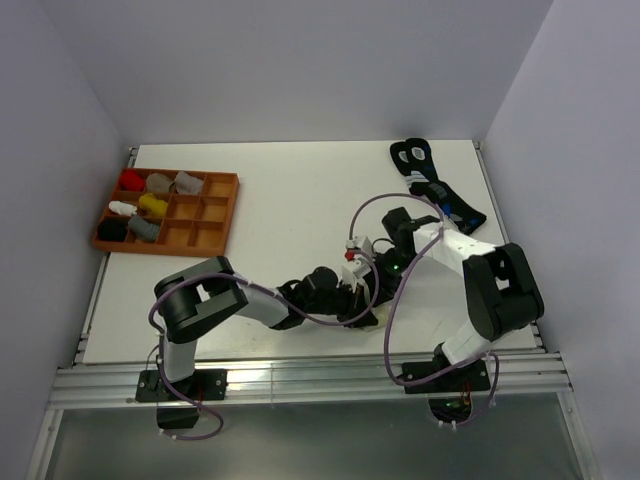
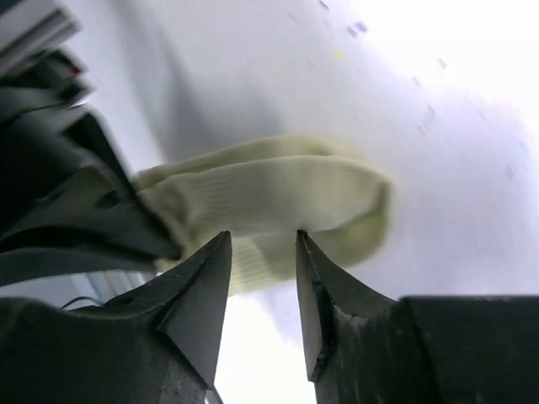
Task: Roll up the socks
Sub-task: Roll the sock at the center of the board.
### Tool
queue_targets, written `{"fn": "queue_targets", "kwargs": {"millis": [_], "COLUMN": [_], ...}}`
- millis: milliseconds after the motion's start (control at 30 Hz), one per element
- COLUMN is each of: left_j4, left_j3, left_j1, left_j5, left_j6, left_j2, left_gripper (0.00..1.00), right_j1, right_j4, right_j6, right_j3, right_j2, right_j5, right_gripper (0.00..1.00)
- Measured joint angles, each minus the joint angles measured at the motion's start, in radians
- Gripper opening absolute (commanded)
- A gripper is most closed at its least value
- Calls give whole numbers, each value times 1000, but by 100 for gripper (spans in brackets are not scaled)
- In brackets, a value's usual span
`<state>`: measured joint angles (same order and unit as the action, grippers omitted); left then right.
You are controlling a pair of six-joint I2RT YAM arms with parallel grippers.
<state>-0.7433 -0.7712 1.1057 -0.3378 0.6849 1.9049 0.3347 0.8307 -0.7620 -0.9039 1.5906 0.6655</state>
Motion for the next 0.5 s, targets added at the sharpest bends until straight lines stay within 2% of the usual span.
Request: {"fn": "queue_targets", "kwargs": {"millis": [233,500], "left_j4": [53,140], "left_j3": [-37,-49], "left_j1": [6,8], "left_j5": [-40,21], "left_j6": [54,96], "left_j2": [8,24], "left_gripper": [0,0], "right_j1": [-19,-45], "right_j4": [-76,-130], "right_j6": [43,100], "right_j3": [55,54], "right_j2": [-55,-53], "right_j5": [-82,-163], "right_gripper": [48,48]}}
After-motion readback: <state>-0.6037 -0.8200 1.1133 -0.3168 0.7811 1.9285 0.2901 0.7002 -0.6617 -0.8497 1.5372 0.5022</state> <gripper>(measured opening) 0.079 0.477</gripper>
